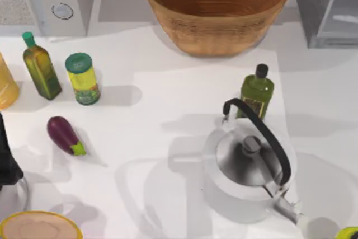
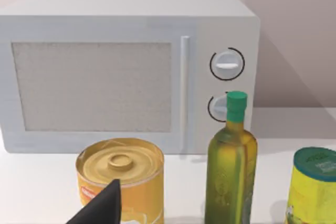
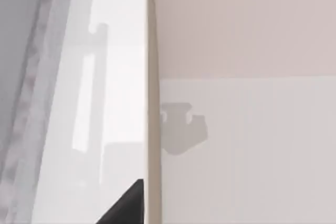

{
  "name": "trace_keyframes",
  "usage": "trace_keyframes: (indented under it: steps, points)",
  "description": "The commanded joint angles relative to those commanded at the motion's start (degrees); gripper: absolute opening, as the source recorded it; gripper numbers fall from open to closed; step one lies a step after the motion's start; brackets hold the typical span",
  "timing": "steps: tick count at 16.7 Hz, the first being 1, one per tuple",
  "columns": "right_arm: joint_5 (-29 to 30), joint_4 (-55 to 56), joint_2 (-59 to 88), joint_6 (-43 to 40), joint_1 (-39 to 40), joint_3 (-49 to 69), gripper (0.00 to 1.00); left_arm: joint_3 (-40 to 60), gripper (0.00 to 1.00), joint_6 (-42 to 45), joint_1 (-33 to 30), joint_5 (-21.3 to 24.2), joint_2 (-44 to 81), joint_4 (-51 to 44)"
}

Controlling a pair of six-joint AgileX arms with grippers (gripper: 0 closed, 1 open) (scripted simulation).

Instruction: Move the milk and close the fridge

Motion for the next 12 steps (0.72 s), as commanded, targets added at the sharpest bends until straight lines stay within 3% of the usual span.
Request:
trace_keyframes:
  steps: [3, 6, 12]
  points:
    - [2.2, 11.5, 0.2, 13.9, 8.5, -0.2, 1.00, 0.0, 1.00, 0.0, 0.0, 0.0, 0.0, 0.0]
    - [4.7, 19.9, 0.3, 22.8, 15.8, -0.5, 1.00, 0.0, 1.00, 0.0, 0.0, 0.0, 0.0, 0.0]
    - [6.1, 23.4, 0.4, 26.3, 19.2, -0.8, 1.00, 0.0, 1.00, 0.0, 0.0, 0.0, 0.0, 0.0]
